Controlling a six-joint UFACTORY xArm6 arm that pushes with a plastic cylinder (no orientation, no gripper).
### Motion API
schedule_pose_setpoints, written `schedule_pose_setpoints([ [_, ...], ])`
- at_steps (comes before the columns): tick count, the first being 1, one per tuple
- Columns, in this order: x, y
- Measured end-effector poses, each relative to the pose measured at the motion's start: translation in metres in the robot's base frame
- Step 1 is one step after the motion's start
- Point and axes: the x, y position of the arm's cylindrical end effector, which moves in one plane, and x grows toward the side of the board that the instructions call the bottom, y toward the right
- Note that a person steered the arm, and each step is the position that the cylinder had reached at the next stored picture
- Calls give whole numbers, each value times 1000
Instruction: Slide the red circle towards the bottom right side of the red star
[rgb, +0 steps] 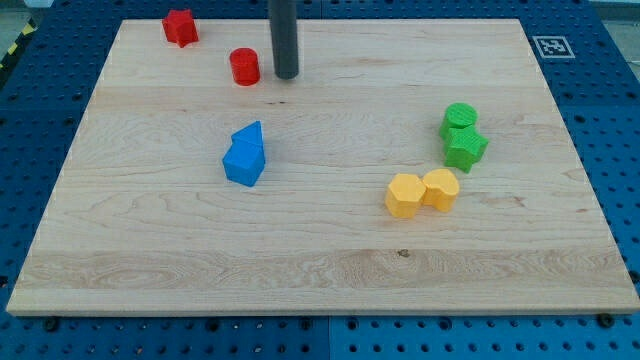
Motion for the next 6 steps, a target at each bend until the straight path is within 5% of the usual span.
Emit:
schedule_pose_setpoints([
  [2, 26, -13],
  [6, -20, -70],
])
